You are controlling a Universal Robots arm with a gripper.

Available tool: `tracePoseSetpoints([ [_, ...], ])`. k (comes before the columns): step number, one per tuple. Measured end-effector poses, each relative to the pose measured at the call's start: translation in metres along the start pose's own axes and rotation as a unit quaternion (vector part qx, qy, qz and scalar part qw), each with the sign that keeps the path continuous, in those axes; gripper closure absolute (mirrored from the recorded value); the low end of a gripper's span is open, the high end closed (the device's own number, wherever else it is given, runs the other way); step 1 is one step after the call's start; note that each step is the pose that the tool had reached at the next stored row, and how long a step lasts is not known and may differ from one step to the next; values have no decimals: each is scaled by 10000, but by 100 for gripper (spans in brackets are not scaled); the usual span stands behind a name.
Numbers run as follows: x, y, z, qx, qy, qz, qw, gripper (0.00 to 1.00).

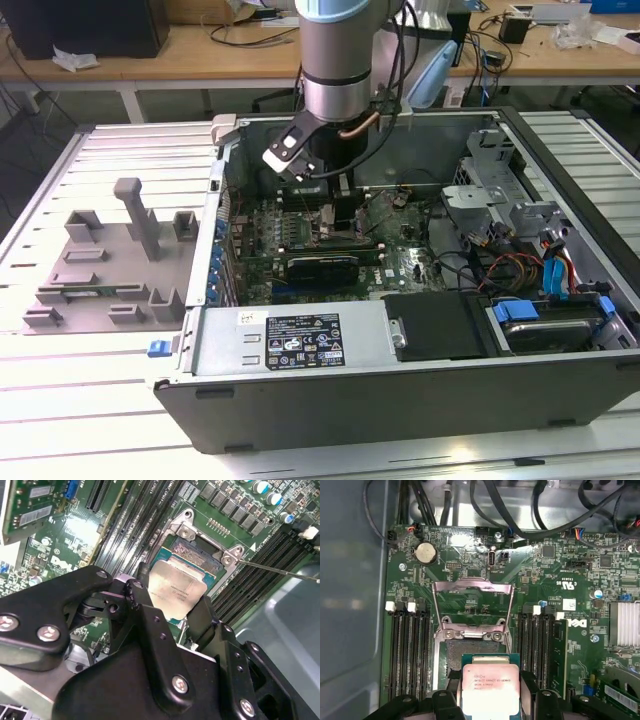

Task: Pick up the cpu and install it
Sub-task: 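Place the cpu into insertion slot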

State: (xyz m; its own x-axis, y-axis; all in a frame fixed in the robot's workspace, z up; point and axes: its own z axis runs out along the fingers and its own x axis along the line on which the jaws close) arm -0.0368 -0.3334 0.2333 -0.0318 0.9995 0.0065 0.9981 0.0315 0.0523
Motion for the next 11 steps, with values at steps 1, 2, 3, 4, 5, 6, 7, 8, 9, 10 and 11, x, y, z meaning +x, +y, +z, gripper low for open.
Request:
tracePoseSetpoints([
  [1,2,-1,9,0,-2,38,10000,45],
  [2,4,-1,15,0,-5,67,10000,45],
  [3,9,-1,29,-1,-6,123,9999,45],
  [4,13,-2,40,-1,-9,167,9999,45],
  [5,17,-3,49,-1,-11,193,9998,45],
  [6,28,-4,83,1,-16,260,9997,45],
  [7,41,-5,107,1,-21,278,9996,45],
  [8,59,-5,138,2,-37,279,9996,45],
  [9,76,-6,160,2,-52,278,9996,45],
  [10,94,-7,177,2,-60,277,9996,45],
  [11,115,-6,189,2,-68,277,9996,45],
])
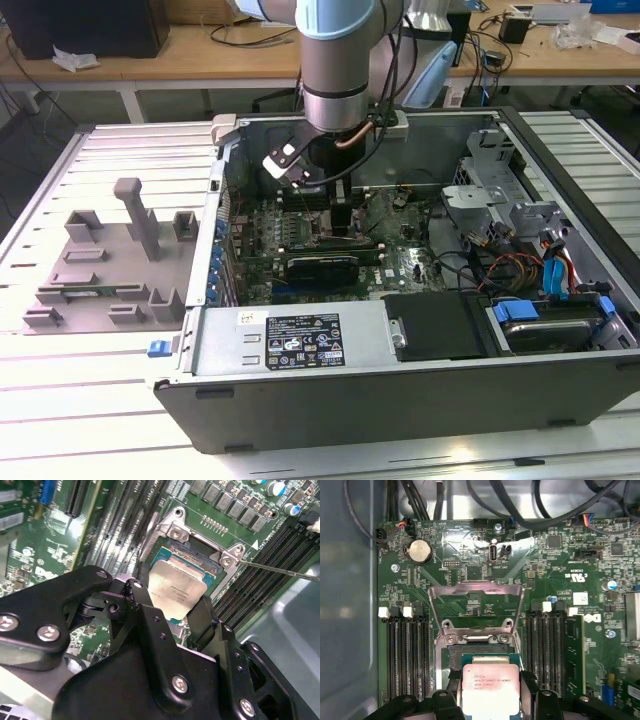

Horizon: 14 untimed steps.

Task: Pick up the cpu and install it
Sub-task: 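Place the cpu into insertion slot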

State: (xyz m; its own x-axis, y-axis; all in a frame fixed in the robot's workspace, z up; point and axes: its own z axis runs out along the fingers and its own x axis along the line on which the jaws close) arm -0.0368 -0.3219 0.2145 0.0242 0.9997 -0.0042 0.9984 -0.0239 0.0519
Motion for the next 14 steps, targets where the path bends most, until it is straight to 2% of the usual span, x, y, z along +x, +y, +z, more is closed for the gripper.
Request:
tracePoseSetpoints([
  [2,36,-2,20,-1,-24,-1,10000,45],
  [4,75,-5,52,-4,-158,-9,9999,45],
  [5,81,-5,60,-5,-199,-12,9998,45],
  [6,87,-6,74,-6,-255,-16,9997,45],
  [10,92,-8,95,-8,-245,-78,9997,45],
  [14,95,-9,118,-9,-206,-121,9997,45],
])
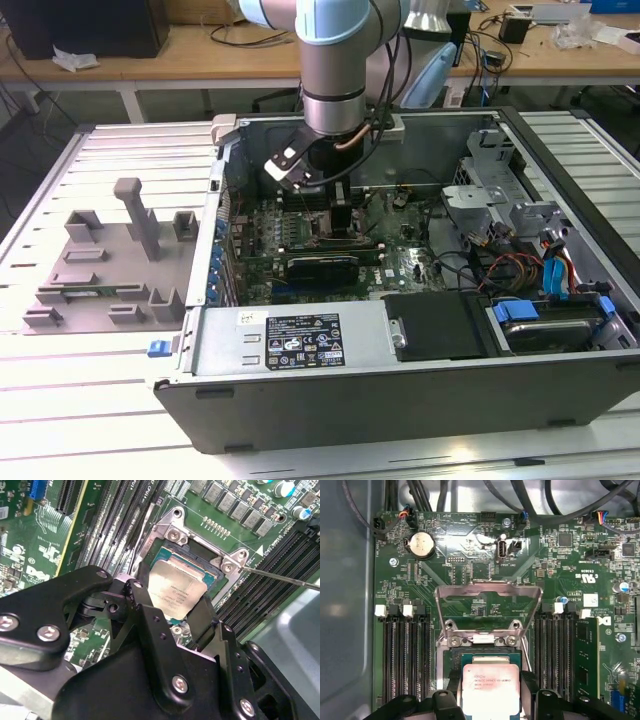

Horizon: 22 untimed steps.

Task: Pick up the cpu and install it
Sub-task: 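Place the cpu into insertion slot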

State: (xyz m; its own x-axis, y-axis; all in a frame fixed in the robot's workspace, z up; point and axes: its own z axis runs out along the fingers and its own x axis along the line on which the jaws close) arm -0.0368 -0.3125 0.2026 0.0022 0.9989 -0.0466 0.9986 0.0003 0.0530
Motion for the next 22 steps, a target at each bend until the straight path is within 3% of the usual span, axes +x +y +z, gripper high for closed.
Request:
tracePoseSetpoints([
  [4,13,-1,30,-1,35,-6,10000,45],
  [10,14,-4,61,1,34,-6,10000,45],
  [17,16,-4,75,-1,70,-4,10000,45],
  [22,17,-4,79,0,89,-3,10000,38],
])
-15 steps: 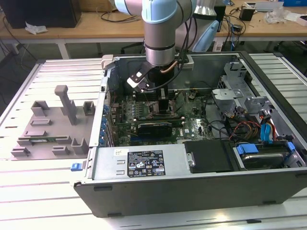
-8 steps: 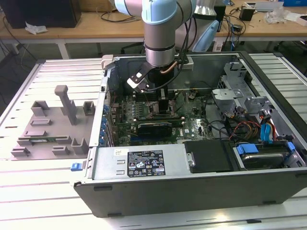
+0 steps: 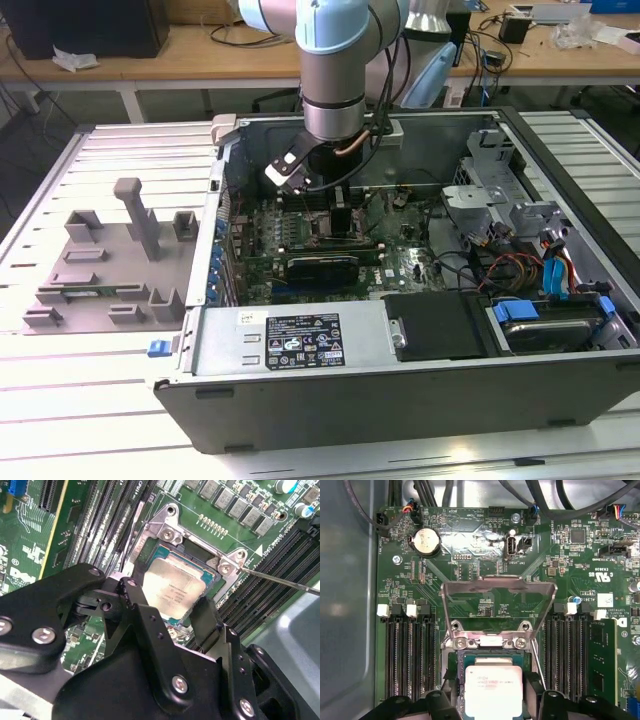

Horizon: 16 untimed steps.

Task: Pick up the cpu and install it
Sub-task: 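Place the cpu into insertion slot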

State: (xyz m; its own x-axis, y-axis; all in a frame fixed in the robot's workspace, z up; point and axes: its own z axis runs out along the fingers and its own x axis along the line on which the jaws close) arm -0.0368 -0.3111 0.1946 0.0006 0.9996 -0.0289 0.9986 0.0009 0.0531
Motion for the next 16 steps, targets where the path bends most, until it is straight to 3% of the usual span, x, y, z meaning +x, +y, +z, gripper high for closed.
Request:
tracePoseSetpoints([
  [7,-1,2,-26,-1,4,0,10000,38],
  [9,-4,-6,-42,5,0,130,9999,38],
  [10,-4,-6,-43,4,-2,137,9999,46],
  [16,-5,-7,-38,5,-2,138,9999,46],
])
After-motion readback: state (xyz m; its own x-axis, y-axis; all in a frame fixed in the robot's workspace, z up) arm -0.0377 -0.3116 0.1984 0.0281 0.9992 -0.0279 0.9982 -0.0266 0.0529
